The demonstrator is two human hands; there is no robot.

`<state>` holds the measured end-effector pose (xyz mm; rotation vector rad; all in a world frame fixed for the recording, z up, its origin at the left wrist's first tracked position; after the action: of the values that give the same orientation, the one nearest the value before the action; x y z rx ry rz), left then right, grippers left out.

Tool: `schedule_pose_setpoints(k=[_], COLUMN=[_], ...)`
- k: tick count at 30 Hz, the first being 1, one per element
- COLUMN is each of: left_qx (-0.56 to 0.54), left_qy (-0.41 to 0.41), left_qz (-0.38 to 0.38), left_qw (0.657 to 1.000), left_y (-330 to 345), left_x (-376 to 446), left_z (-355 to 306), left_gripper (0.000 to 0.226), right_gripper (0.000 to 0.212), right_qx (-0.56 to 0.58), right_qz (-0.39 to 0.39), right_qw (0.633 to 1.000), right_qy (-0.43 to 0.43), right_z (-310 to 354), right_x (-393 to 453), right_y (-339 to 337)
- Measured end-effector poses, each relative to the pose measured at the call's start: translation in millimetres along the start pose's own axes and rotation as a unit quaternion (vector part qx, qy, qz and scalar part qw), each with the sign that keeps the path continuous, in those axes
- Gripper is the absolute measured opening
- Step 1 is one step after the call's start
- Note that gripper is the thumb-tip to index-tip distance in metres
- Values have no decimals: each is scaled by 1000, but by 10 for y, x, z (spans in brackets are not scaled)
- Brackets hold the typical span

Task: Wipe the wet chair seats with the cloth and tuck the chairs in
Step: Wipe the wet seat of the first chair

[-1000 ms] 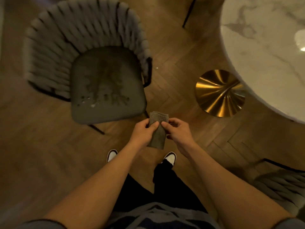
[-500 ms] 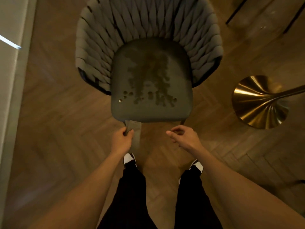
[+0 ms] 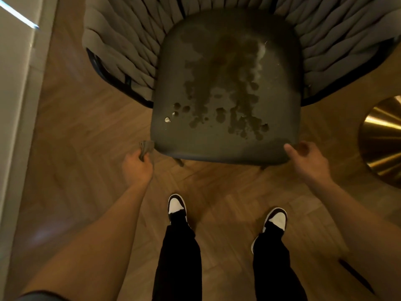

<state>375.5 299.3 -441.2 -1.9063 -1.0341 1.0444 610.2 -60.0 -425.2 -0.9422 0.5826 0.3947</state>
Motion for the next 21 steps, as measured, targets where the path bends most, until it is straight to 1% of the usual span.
schedule_pose_setpoints(k=[2,3,6,7,9,11,14,15,17,18,19,21], left_qx=[-26,-43,-63,-59,-53,-49,-57,-68,-83,-82,-83,-94], left_qy=[-5,-9,-14,-15,-6,15,57,61,57,54,60,85], left_qz=[4,2,-26,-30,-27,-10,31,40,49,55,63,81], left_qw=[1000,999,998,998,998,999,996,995,994,994,993,989], left_y=[174,240,338,352,390,485,753,834,976,1028,1084,1208], left_x=[3,5,17,15,-38,-185,-510,-616,-797,-880,-958,-1115], left_z=[-27,-38,-50,-45,-78,-177,-406,-496,-664,-745,-818,-979], left_gripper=[19,18,19,21,25,32,45,45,37,35,35,36], right_gripper=[73,80,122,130,136,132,120,112,91,85,84,93], right_qx=[23,46,119,146,190,215,232,238,244,244,244,242], right_qz=[12,21,31,34,44,53,69,75,85,87,89,91], right_qw=[1000,999,992,988,980,975,970,968,966,966,965,966], right_qy=[13,17,22,22,26,25,26,27,27,24,24,21], right_z=[-80,-108,-217,-267,-294,-277,-243,-238,-247,-257,-271,-284], right_x=[152,206,317,353,362,336,303,302,311,325,338,349], right_y=[47,73,119,125,120,102,86,79,70,75,76,71])
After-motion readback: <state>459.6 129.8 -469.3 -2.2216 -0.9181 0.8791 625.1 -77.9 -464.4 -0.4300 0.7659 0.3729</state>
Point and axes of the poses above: each hand's wrist, its own x-axis towards the middle knuckle, its own y-axis out of the palm, z = x × y, the point moved 2 cm from there along x, towards the middle knuckle, and after that the axes turned 4 degrees about -x, right-handed, at the moved point
